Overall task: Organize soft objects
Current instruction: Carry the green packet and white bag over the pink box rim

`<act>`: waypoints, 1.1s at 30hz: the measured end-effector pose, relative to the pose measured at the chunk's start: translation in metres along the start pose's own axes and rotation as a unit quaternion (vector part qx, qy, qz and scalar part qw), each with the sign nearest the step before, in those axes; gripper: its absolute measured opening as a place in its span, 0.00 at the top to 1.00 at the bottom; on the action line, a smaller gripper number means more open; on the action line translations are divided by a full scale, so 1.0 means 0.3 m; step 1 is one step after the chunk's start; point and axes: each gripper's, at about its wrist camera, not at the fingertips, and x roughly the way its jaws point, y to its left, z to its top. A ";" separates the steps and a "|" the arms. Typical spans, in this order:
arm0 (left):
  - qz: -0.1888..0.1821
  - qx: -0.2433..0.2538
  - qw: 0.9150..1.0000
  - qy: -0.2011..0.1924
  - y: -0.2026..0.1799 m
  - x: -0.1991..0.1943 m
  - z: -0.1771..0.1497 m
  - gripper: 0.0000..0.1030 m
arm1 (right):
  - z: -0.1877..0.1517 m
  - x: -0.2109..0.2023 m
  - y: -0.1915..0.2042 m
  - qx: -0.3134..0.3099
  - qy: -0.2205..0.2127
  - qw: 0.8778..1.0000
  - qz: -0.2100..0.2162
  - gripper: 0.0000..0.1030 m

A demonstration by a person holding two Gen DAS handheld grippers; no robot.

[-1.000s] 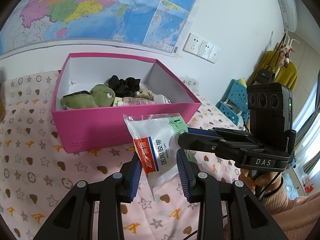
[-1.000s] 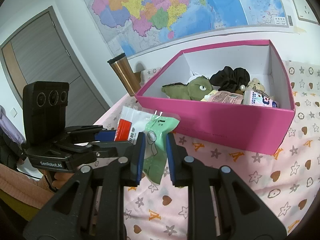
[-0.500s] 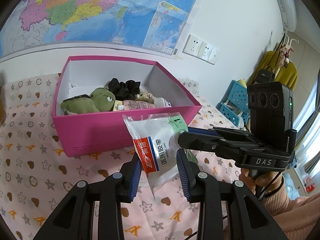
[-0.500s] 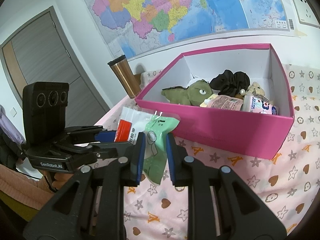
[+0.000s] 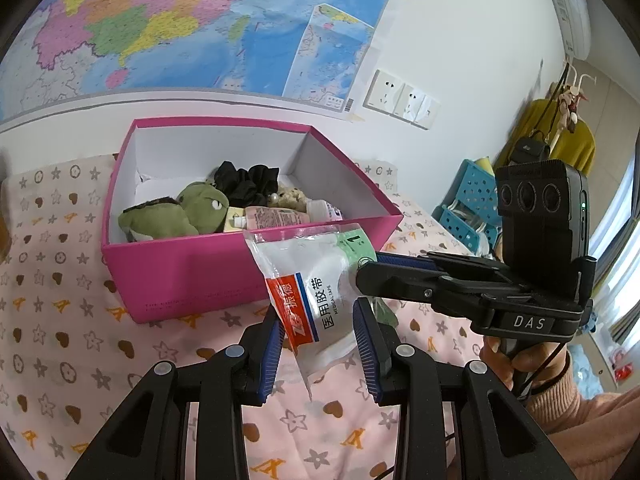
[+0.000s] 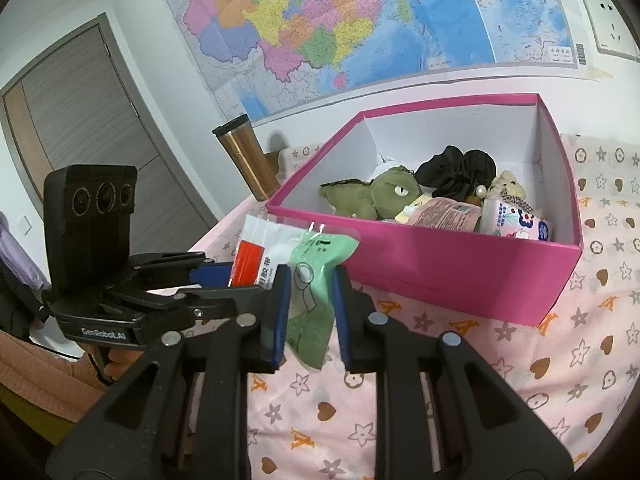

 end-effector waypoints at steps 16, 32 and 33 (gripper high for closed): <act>0.003 0.009 1.000 -0.005 -0.002 0.010 0.020 0.68 | 0.024 -0.008 -0.007 -0.005 -0.007 1.000 -0.006 0.78; 0.005 0.017 1.000 -0.012 -0.005 0.008 0.038 0.68 | 0.054 -0.016 -0.018 -0.005 -0.011 1.000 -0.005 0.78; 0.006 0.017 1.000 -0.011 -0.006 0.008 0.039 0.68 | 0.055 -0.016 -0.018 -0.006 -0.011 1.000 -0.006 0.78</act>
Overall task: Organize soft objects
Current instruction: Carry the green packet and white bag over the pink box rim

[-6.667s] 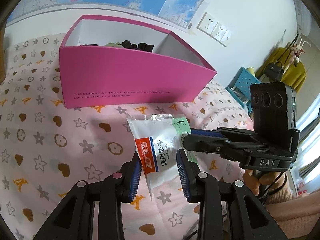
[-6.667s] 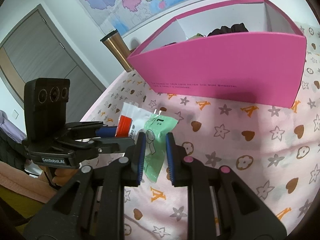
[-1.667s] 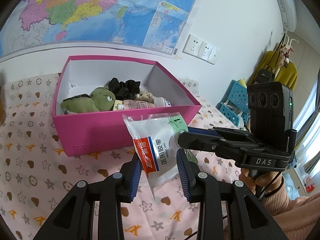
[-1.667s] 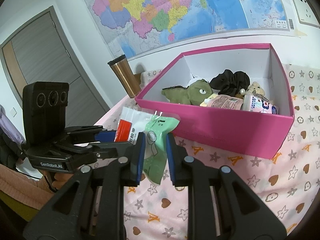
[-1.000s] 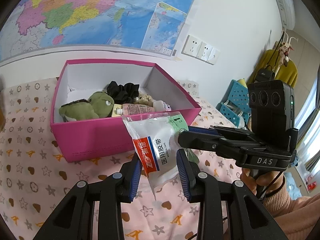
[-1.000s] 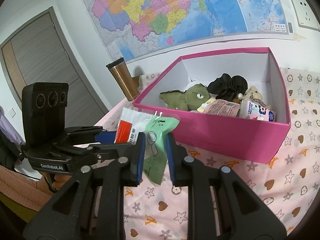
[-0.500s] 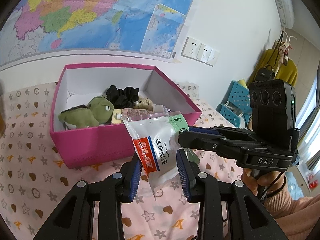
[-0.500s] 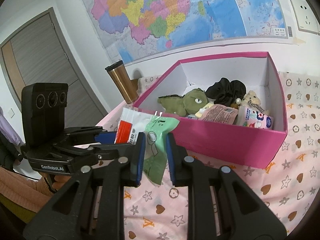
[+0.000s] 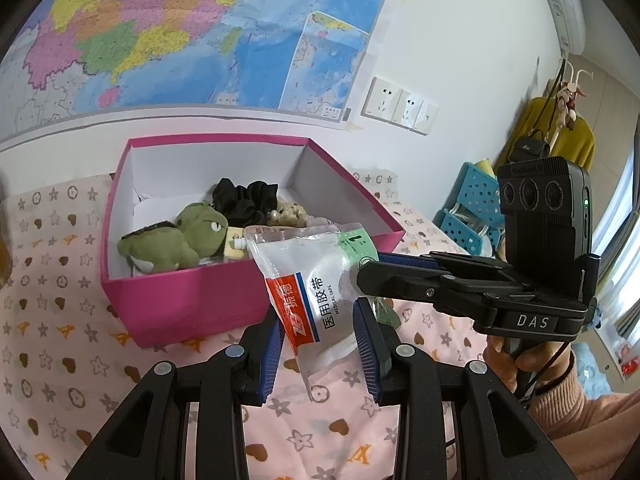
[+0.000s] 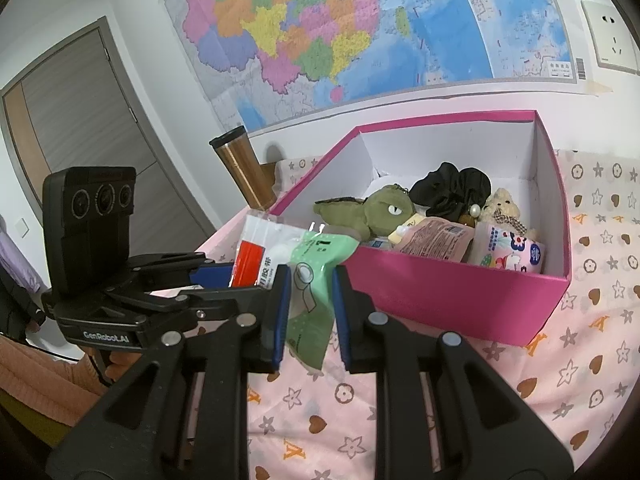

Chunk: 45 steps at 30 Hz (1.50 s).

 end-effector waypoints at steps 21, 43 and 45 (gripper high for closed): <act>0.003 0.003 1.000 -0.001 0.004 0.009 0.023 0.68 | 0.019 0.002 -0.017 0.000 -0.002 1.000 0.000 0.78; 0.006 0.006 1.000 -0.004 0.013 0.012 0.040 0.68 | 0.039 0.010 -0.015 -0.005 -0.003 1.000 -0.002 0.78; 0.007 0.007 1.000 -0.005 0.012 0.012 0.043 0.68 | 0.041 0.010 -0.015 -0.005 -0.004 1.000 -0.003 0.78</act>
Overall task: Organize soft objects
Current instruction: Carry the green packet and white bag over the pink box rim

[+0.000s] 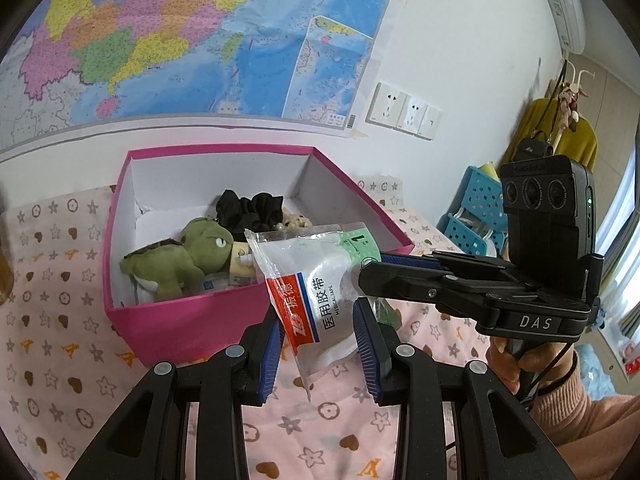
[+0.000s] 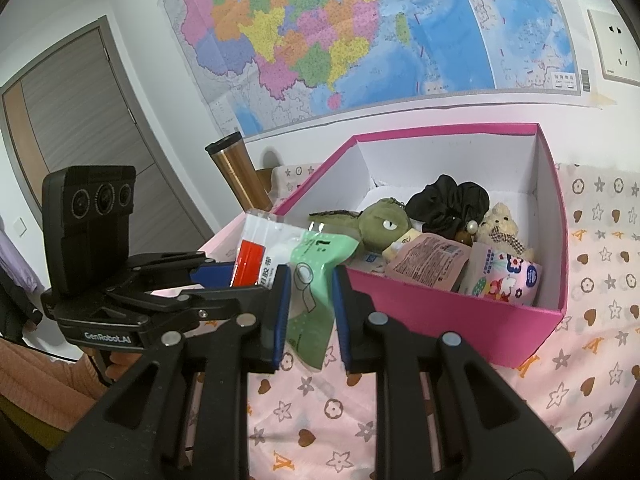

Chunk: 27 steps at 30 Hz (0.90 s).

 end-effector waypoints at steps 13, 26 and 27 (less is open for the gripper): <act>0.001 0.000 1.000 -0.002 0.005 0.008 0.016 0.68 | 0.012 0.003 -0.006 0.000 -0.001 1.000 0.002 0.78; 0.005 0.004 1.000 -0.004 0.006 0.022 0.033 0.68 | 0.035 0.008 -0.024 0.001 -0.003 1.000 0.002 0.78; 0.005 0.003 1.000 -0.003 0.006 0.024 0.034 0.68 | 0.037 0.008 -0.026 0.001 -0.003 1.000 0.002 0.78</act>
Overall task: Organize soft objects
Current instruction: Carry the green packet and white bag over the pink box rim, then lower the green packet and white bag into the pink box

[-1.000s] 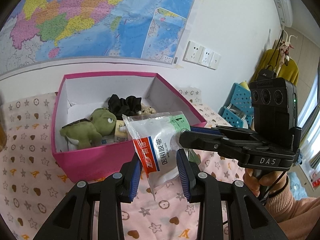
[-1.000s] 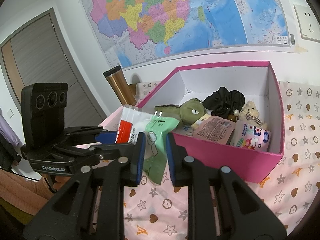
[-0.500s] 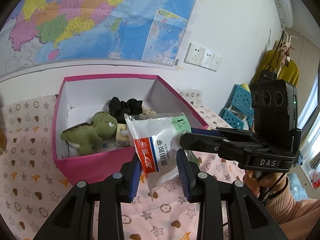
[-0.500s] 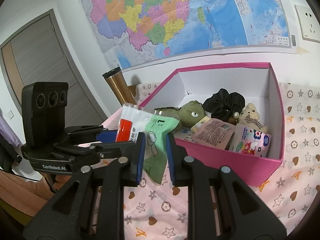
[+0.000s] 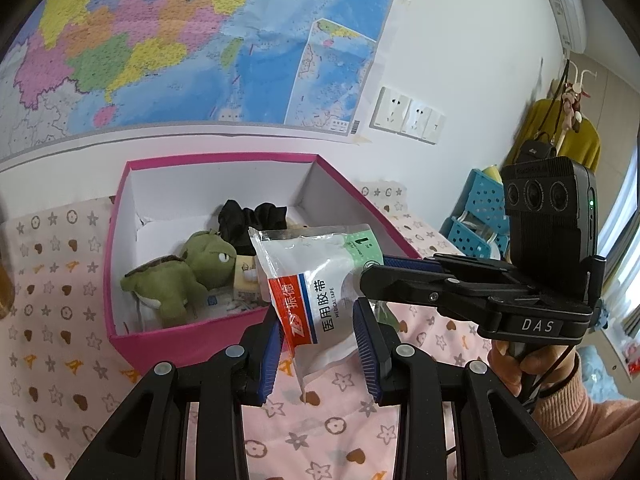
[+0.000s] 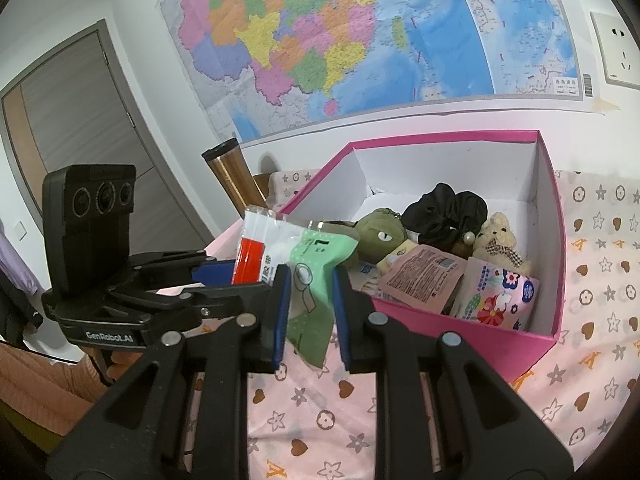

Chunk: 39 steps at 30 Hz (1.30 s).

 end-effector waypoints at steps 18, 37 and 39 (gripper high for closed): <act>0.002 0.002 1.000 -0.002 0.012 0.020 0.023 0.68 | 0.011 0.004 -0.010 0.002 -0.003 1.000 -0.001 0.78; 0.005 0.003 1.000 -0.001 0.021 0.047 0.046 0.68 | 0.038 0.019 -0.037 0.000 -0.001 1.000 -0.007 0.78; 0.007 0.003 1.000 -0.001 0.023 0.051 0.050 0.68 | 0.040 0.020 -0.039 -0.001 0.000 1.000 -0.007 0.78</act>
